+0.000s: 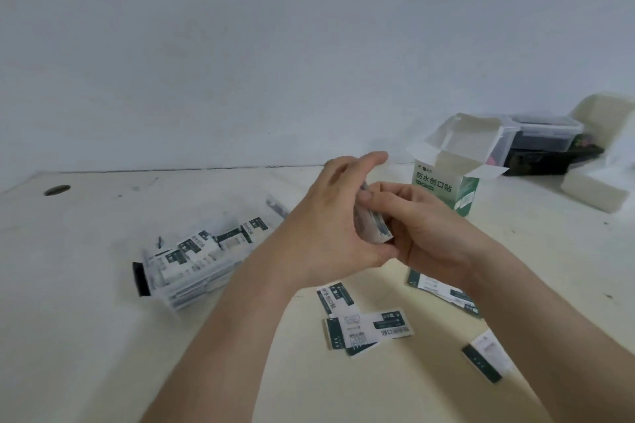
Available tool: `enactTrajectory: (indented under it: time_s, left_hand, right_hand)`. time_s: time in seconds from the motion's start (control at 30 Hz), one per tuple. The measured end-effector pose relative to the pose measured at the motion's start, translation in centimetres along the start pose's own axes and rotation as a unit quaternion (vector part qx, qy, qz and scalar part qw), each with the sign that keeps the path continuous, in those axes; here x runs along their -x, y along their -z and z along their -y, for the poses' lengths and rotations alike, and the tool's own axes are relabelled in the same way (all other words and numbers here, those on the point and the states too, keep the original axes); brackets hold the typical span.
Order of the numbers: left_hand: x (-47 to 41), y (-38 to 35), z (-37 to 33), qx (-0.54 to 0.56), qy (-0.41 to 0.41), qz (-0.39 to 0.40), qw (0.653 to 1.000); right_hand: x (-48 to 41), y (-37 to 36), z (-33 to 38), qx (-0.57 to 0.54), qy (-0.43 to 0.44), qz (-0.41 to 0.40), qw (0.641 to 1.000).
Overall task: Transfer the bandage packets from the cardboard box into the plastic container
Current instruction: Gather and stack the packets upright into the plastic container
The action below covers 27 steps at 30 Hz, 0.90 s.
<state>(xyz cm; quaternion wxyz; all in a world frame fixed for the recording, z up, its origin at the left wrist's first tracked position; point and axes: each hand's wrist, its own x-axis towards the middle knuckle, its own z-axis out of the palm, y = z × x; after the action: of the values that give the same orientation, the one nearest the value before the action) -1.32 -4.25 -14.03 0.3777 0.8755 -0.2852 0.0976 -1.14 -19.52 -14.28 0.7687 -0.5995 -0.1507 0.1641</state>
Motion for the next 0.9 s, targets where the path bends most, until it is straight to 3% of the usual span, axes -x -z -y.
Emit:
enactTrajectory:
  time_s: [0.23, 0.3, 0.37, 0.43, 0.53, 0.63, 0.8, 0.9]
  left_hand:
    - [2.3, 5.8, 1.4, -0.005, 0.017, -0.022, 1.0]
    - [3.2, 8.6, 2.4, -0.005, 0.057, -0.014, 0.998]
    - [4.0, 11.1, 3.9, -0.02, 0.092, -0.058, 0.994]
    - [4.7, 13.1, 5.4, -0.097, 0.137, -0.082, 0.982]
    - [4.9, 14.6, 7.2, -0.243, 0.178, 0.056, 0.952]
    - [4.7, 14.6, 8.2, -0.305, 0.186, 0.168, 0.919]
    - [3.8, 14.1, 8.9, -0.354, 0.149, 0.243, 0.891]
    - [3.5, 13.6, 9.3, -0.361, 0.135, 0.253, 0.888]
  right_hand:
    - [-3.0, -4.4, 1.9, 0.09, -0.014, 0.058, 0.994]
    - [-4.2, -6.0, 2.7, 0.155, -0.012, 0.052, 0.986]
    - [-5.5, -7.4, 3.0, 0.239, -0.009, 0.03, 0.971]
    - [-6.8, -8.3, 3.0, 0.321, -0.018, 0.008, 0.947]
    - [-9.0, -9.7, 2.6, 0.498, -0.029, 0.007, 0.867]
    - [-10.7, -11.8, 1.9, 0.618, -0.048, 0.017, 0.784]
    - [-12.5, -13.2, -0.1, 0.664, -0.09, 0.036, 0.742]
    - [-13.4, -13.0, -1.1, 0.667, -0.102, 0.029, 0.737]
